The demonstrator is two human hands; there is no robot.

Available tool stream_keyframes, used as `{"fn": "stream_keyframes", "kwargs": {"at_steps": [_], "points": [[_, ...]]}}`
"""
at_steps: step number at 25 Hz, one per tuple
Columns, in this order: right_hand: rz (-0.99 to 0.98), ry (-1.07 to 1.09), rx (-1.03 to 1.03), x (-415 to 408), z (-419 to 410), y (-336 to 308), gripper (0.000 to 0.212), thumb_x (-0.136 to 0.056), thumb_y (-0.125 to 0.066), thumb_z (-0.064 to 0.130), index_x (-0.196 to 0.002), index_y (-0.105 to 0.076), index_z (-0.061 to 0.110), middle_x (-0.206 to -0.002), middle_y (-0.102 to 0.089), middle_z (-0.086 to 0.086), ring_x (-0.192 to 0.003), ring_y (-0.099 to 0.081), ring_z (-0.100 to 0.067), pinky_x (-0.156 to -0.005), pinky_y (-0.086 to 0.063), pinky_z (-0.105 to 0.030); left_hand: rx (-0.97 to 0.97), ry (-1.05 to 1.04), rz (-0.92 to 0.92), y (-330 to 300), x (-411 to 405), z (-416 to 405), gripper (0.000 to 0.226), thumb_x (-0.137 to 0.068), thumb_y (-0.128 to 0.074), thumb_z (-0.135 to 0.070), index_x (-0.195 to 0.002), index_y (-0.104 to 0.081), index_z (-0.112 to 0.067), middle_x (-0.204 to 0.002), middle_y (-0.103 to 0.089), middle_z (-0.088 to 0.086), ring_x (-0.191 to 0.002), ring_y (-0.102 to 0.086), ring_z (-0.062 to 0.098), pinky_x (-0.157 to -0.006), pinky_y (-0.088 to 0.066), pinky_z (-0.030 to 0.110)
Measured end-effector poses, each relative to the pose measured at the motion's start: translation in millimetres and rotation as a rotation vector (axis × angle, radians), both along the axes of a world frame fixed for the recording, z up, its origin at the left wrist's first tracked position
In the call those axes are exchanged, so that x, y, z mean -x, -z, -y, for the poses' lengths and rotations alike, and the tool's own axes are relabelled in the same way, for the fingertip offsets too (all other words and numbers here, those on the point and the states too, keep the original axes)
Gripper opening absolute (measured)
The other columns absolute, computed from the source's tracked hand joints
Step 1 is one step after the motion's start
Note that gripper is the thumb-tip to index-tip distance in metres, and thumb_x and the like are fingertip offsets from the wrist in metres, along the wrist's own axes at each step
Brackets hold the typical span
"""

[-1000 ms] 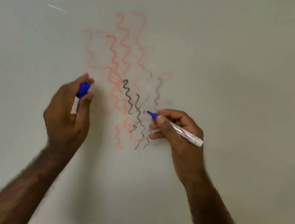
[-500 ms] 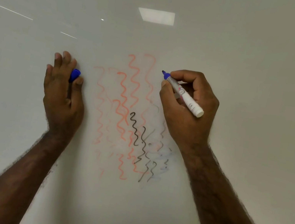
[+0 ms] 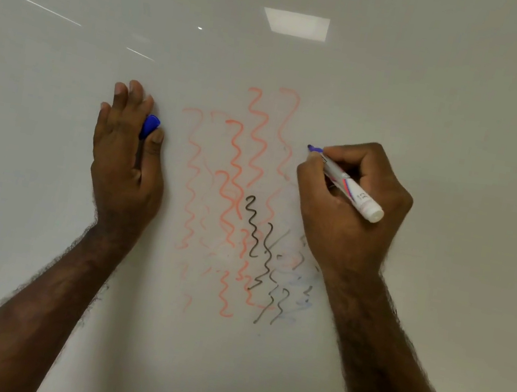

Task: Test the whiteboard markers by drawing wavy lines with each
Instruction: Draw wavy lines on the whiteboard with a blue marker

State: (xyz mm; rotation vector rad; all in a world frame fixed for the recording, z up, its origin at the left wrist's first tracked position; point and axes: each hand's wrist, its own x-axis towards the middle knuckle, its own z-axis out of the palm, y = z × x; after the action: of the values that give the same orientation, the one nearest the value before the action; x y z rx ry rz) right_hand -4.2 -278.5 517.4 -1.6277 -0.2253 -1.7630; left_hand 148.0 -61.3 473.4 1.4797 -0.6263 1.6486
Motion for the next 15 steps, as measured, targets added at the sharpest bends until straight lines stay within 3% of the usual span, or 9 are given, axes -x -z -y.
{"fn": "stream_keyframes", "kwargs": {"at_steps": [4, 10, 15], "points": [[-0.008, 0.02, 0.015, 2.9, 2.8, 20.8, 0.011, -0.084, -0.079, 0.008, -0.084, -0.069, 0.005, -0.071, -0.068, -0.002, -0.062, -0.065, -0.018, -0.058, -0.052, -0.025, 0.001, -0.018, 0.005, 0.8, 0.0, 0.7, 0.041, -0.112, -0.047, -0.009, -0.151, -0.047, 0.003, -0.161, -0.045, 0.018, -0.156, -0.034, 0.03, -0.13, -0.025, 0.051], [-0.063, 0.039, -0.001, 9.4, 5.7, 46.4, 0.012, -0.081, -0.079, 0.005, -0.081, -0.068, 0.007, -0.068, -0.066, 0.0, -0.06, -0.064, -0.019, -0.055, -0.052, -0.026, 0.019, -0.025, 0.009, 2.9, 0.6, 1.8, 0.039, -0.112, -0.047, -0.009, -0.149, -0.05, 0.004, -0.159, -0.047, 0.019, -0.156, -0.035, 0.03, -0.13, -0.025, 0.049], [-0.148, 0.028, -0.136, 20.0, 8.7, 66.3, 0.014, -0.081, -0.079, 0.008, -0.078, -0.066, 0.012, -0.066, -0.065, 0.004, -0.057, -0.063, -0.015, -0.052, -0.051, -0.025, 0.01, -0.033, 0.007, 4.5, 1.2, 2.1, 0.04, -0.113, -0.046, -0.01, -0.15, -0.049, 0.003, -0.16, -0.046, 0.019, -0.156, -0.034, 0.03, -0.13, -0.026, 0.05]]}}
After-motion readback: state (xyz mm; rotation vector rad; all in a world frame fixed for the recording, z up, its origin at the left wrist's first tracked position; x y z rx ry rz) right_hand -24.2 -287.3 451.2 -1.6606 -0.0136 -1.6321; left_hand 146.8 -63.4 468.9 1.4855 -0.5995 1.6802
